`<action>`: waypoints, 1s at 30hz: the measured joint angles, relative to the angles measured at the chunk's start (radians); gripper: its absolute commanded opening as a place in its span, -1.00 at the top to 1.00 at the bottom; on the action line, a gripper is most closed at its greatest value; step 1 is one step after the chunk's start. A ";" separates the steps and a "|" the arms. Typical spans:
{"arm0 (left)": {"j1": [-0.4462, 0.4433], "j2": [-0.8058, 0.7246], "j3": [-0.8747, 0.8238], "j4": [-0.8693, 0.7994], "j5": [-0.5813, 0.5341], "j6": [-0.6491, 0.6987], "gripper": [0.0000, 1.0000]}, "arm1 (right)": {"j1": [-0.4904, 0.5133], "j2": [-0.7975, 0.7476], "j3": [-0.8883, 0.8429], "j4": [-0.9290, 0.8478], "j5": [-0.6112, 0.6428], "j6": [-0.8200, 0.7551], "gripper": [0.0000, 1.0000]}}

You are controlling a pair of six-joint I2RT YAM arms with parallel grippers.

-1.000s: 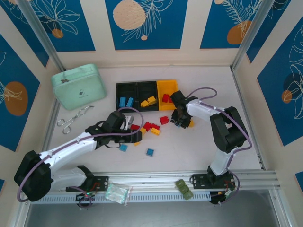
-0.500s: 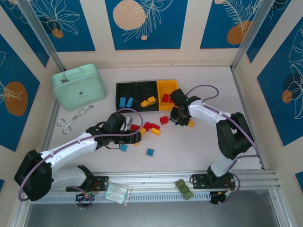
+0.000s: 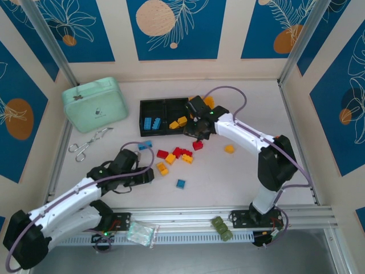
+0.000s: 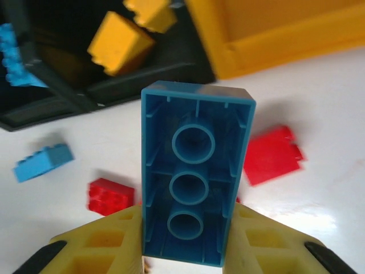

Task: Sort the legos into containers by color
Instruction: Place the lego in the container.

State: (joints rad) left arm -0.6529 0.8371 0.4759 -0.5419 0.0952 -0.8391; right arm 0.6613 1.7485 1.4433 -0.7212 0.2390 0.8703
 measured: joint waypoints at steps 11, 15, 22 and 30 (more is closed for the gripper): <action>0.052 -0.111 -0.017 -0.102 -0.023 -0.021 -0.28 | 0.086 0.267 0.373 -0.066 -0.055 -0.070 0.38; 0.055 -0.116 -0.017 -0.108 -0.023 -0.021 -0.28 | 0.096 0.349 0.501 -0.092 -0.076 -0.082 0.38; 0.060 -0.122 -0.019 -0.111 -0.022 -0.021 -0.28 | 0.098 0.557 0.794 -0.146 -0.126 -0.104 0.37; 0.062 -0.148 -0.026 -0.124 -0.022 -0.028 -0.28 | 0.083 0.822 1.134 -0.238 -0.188 -0.110 0.36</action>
State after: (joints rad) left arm -0.5907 0.6895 0.4503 -0.6655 0.0731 -0.8673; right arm 0.7444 2.5706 2.5774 -0.9588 0.0505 0.7601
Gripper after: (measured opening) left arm 0.640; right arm 0.320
